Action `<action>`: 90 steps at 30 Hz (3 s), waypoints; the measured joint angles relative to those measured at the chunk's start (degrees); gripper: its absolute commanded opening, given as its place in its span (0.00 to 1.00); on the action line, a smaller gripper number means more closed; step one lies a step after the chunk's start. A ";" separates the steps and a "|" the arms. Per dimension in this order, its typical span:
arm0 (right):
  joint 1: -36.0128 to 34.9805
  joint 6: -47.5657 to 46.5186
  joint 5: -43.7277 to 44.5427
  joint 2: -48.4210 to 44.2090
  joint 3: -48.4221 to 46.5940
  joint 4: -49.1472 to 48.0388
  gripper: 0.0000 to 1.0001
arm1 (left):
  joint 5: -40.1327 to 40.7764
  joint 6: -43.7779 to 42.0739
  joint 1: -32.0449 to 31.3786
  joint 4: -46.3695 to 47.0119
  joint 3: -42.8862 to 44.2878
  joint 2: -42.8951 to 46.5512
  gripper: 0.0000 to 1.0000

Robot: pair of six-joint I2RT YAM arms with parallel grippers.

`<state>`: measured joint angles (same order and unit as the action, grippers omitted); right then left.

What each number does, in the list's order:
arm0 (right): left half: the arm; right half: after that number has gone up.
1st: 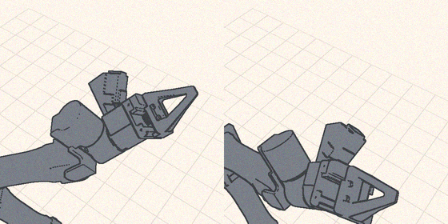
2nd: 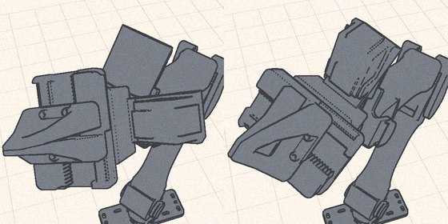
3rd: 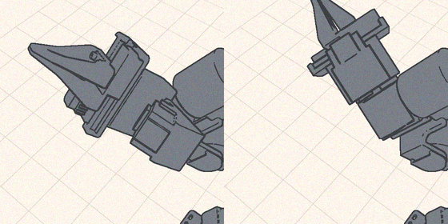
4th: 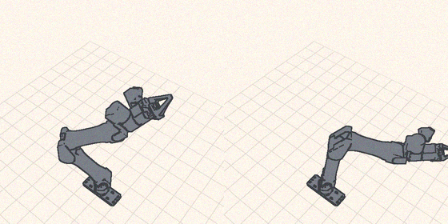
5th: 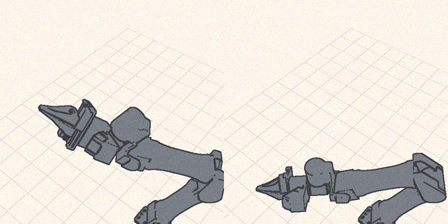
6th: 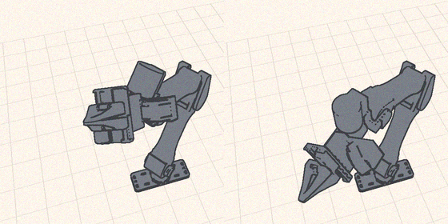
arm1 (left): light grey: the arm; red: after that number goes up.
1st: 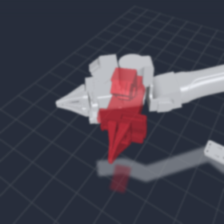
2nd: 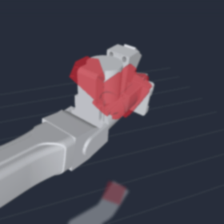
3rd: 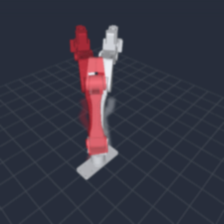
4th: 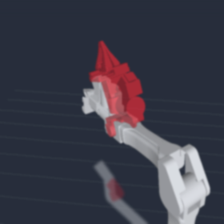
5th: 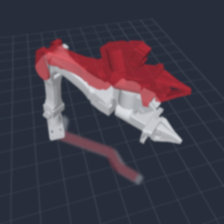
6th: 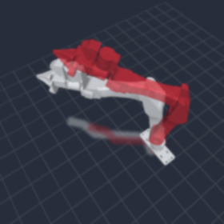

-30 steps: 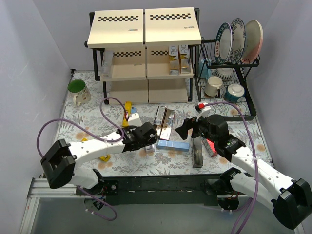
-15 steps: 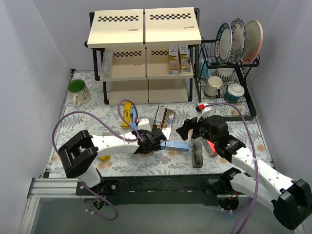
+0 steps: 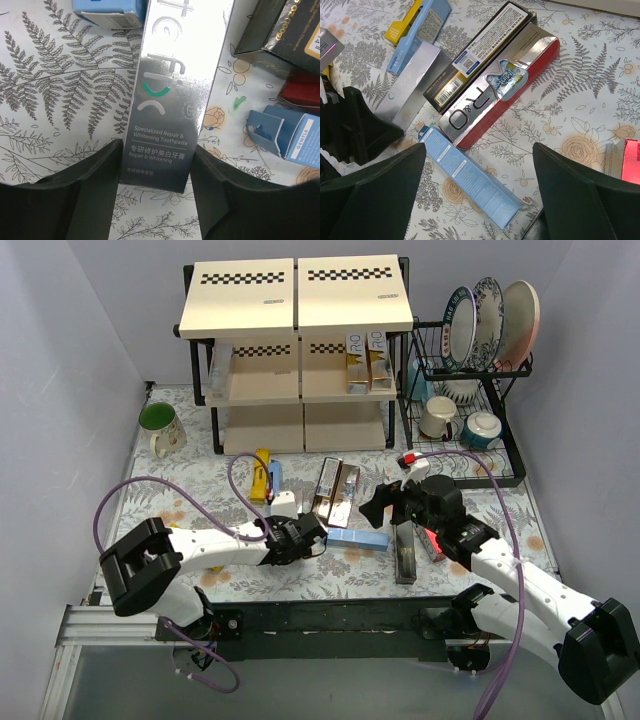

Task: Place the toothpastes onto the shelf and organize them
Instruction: Pick up the toothpaste from the center of the board, then place the toothpaste on the shelf.

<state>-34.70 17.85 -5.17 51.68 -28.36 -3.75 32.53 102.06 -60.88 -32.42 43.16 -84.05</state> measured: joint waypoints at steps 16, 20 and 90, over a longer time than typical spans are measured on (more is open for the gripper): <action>0.00 -0.02 -1.99 -0.37 2.69 -4.35 0.95 | 3.02 -11.19 0.00 11.56 -10.23 10.36 0.69; 0.00 -0.02 -2.60 -0.37 3.34 -5.27 0.95 | 3.13 -13.75 0.00 16.26 -12.44 10.01 0.64; 0.00 -2.86 -0.59 -13.51 6.32 -2.40 0.95 | -15.72 -58.80 42.69 15.65 42.84 -8.55 0.18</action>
<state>-34.70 14.98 -5.76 38.17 -22.04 -6.15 16.82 43.27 -18.20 -16.78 86.00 -92.60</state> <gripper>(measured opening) 0.948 0.444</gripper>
